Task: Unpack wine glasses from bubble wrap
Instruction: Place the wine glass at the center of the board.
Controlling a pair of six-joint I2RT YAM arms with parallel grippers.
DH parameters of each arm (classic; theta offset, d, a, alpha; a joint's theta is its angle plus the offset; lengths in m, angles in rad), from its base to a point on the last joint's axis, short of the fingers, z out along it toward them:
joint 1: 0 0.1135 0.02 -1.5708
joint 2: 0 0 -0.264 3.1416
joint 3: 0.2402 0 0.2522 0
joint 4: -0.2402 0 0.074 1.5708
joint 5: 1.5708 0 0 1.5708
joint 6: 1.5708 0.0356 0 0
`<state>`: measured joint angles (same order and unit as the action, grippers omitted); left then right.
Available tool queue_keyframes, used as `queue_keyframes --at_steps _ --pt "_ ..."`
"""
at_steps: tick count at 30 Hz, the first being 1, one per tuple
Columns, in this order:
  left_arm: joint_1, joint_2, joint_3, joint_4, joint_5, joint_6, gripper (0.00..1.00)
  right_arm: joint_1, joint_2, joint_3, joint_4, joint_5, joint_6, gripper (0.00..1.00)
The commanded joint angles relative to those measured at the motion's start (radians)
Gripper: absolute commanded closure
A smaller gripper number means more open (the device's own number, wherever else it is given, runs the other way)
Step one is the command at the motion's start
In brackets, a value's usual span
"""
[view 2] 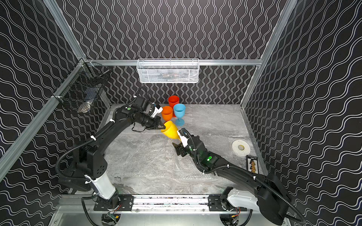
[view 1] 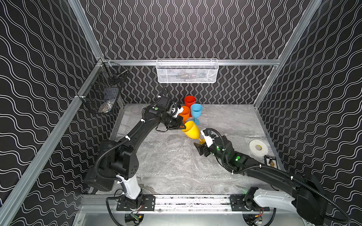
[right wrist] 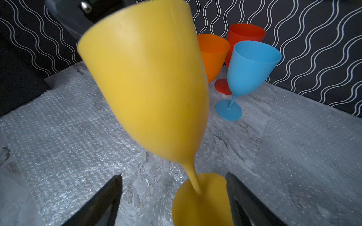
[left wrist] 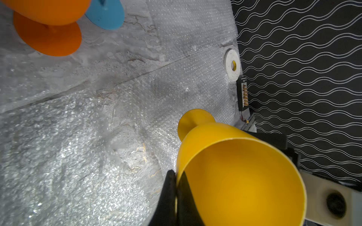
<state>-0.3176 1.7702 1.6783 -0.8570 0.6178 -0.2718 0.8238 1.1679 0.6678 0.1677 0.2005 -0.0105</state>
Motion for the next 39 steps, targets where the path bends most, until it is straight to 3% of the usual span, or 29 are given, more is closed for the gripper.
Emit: queue_keyframes --at_steps 1,9,14,19,28,39 --pt "0.001 0.004 0.022 -0.032 -0.097 0.049 1.00 0.000 -0.024 -0.013 -0.026 0.044 0.031 0.16" --pt "0.000 -0.028 0.046 -0.044 -0.320 0.085 1.00 -0.011 0.010 0.002 -0.125 0.244 0.111 0.16" --pt "0.000 -0.044 0.045 -0.016 -0.396 0.078 1.00 -0.040 0.012 0.000 -0.144 0.244 0.167 0.15" --pt "-0.017 -0.075 0.021 0.021 -0.492 0.088 1.00 -0.114 0.016 0.007 -0.182 0.173 0.224 0.15" --pt "-0.108 -0.001 0.100 0.014 -0.598 0.104 1.00 -0.423 0.182 0.138 -0.367 -0.167 0.326 0.15" --pt "-0.156 0.171 0.276 -0.034 -0.678 0.126 1.00 -0.483 0.245 0.184 -0.396 -0.260 0.345 0.14"
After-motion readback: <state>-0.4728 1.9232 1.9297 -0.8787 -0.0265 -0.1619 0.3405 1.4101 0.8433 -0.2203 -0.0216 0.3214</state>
